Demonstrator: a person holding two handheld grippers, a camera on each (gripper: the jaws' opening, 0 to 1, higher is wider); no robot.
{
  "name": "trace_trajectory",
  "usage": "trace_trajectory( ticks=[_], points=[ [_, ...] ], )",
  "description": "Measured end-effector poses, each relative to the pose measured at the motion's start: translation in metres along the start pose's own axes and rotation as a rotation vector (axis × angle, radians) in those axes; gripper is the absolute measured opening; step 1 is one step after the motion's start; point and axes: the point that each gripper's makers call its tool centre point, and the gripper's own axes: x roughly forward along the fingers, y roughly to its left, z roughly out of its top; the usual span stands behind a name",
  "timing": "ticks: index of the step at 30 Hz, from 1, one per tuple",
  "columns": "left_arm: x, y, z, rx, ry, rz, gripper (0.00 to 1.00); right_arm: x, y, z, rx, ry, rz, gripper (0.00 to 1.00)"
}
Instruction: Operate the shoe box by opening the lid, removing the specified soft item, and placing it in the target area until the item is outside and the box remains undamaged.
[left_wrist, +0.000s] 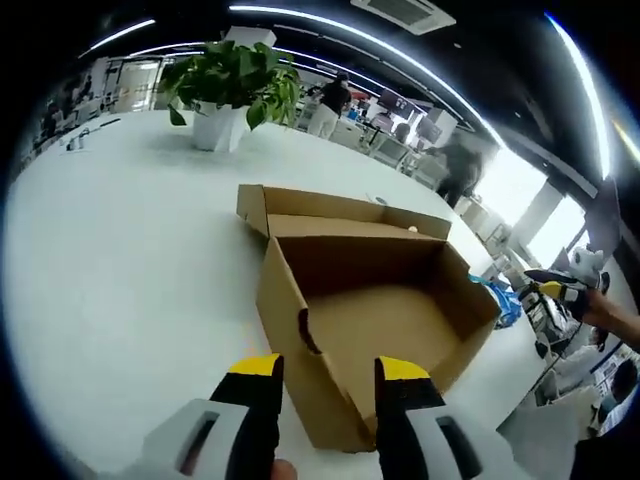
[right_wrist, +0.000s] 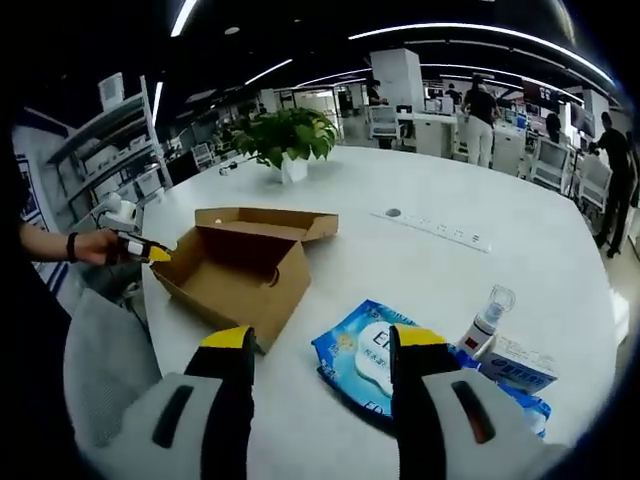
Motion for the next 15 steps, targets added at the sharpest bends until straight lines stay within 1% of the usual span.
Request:
trace_trajectory(
  ticks=[6, 10, 12, 15],
  points=[
    [0.010, -0.001, -0.002, 0.005, 0.031, 0.001, 0.35, 0.007, 0.012, 0.006, 0.002, -0.016, 0.008, 0.54],
    [0.015, 0.002, -0.005, 0.034, 0.059, 0.021, 0.35, 0.011, 0.018, 0.010, 0.012, -0.032, 0.014, 0.54],
    [0.018, 0.004, -0.006, 0.026, 0.074, 0.016, 0.36, 0.014, 0.021, 0.013, 0.018, -0.040, 0.017, 0.54],
    [0.021, 0.006, -0.006, 0.028, 0.082, 0.021, 0.36, 0.017, 0.025, 0.014, 0.025, -0.046, 0.016, 0.54]
  ],
)
